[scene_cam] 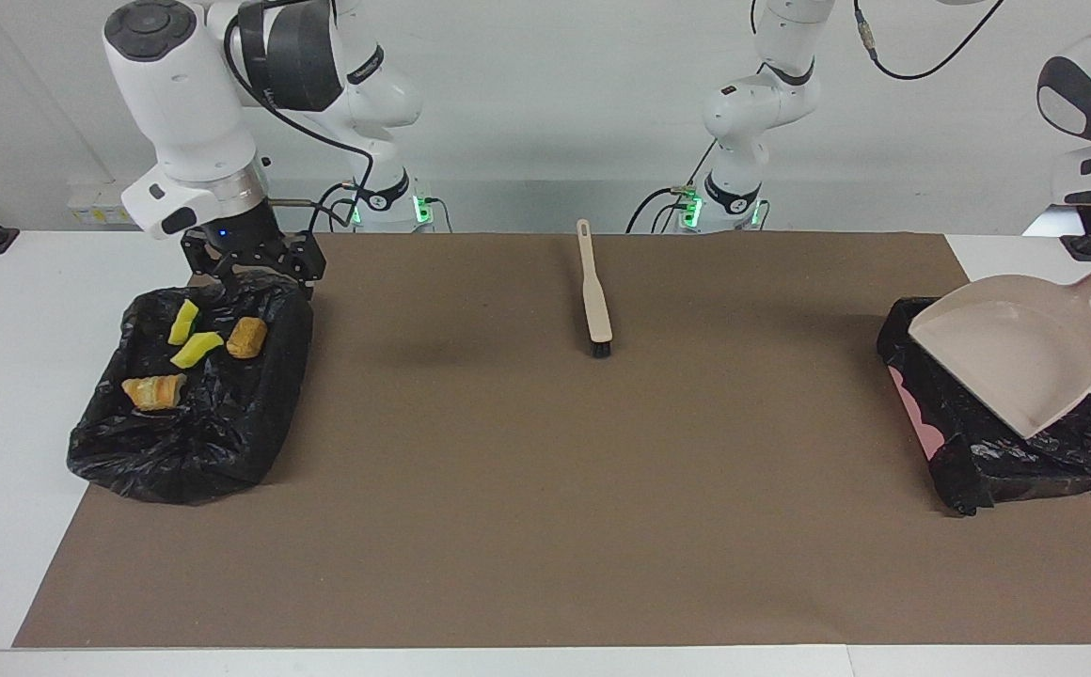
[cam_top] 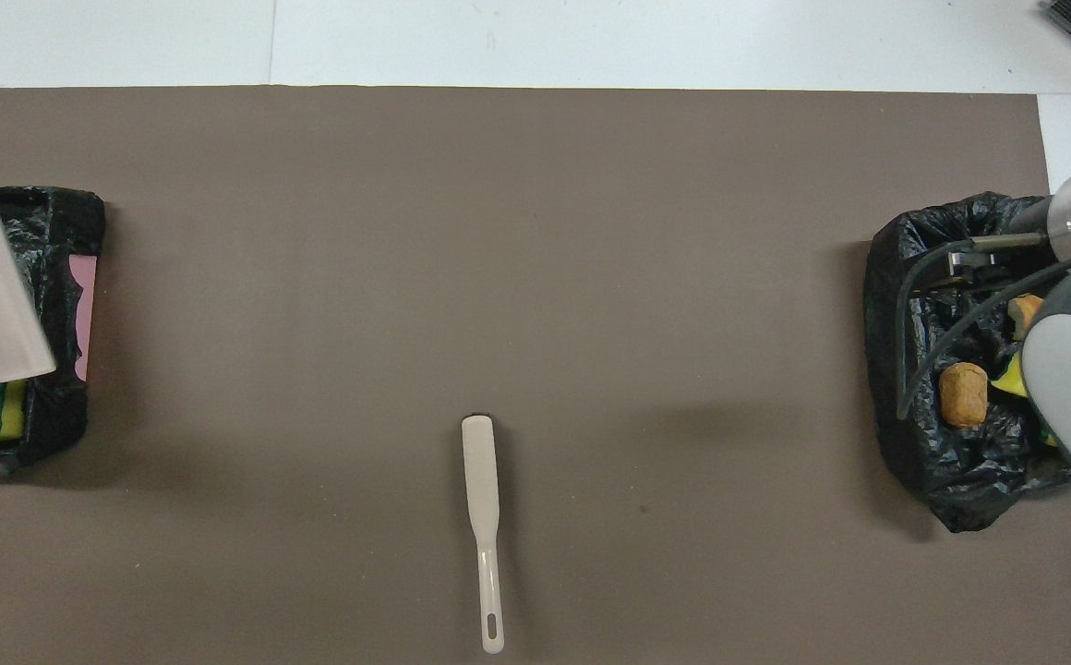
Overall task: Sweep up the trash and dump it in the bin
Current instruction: 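Set the brush on the table and withdraw the right gripper, then place the dustpan back on the table center with the left gripper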
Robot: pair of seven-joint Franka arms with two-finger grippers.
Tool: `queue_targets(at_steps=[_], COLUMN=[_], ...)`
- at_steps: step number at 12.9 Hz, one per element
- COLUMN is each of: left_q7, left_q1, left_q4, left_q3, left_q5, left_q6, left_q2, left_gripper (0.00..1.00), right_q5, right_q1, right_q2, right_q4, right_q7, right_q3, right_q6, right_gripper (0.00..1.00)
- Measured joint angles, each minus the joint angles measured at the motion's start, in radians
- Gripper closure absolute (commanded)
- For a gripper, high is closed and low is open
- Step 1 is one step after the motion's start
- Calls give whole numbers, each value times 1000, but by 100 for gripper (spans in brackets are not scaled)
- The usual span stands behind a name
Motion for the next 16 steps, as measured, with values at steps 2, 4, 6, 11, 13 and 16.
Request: queue_targets(at_steps=[2, 4, 6, 11, 13, 16], left_q7=[-226, -429, -597, -1080, -1226, -1434], left_q1=[-103, -189, -249, -469, -540, -627], left_q4=[-1, -1, 0, 1, 2, 17], left_q3=[-3, -7, -7, -9, -9, -8], left_q5=[-99, -206, -289, -377, -400, -431], left_q6=[-55, -63, -62, 18, 65, 128], left_q2=[29, 63, 85, 186, 220, 269], left_gripper=[100, 100, 100, 100, 100, 100], right_q5=[39, 53, 53, 53, 53, 53], right_q1=[45, 47, 51, 48, 48, 48], right_q2=[-26, -36, -41, -45, -45, -45], right_q4=[0, -8, -20, -24, -25, -25], right_q7=[0, 0, 0, 0, 0, 0], right_q3=[-65, -71, -71, -74, -78, -78], right_q6=[-14, -19, -37, -54, -54, -54], right_gripper=[0, 0, 0, 0, 0, 0])
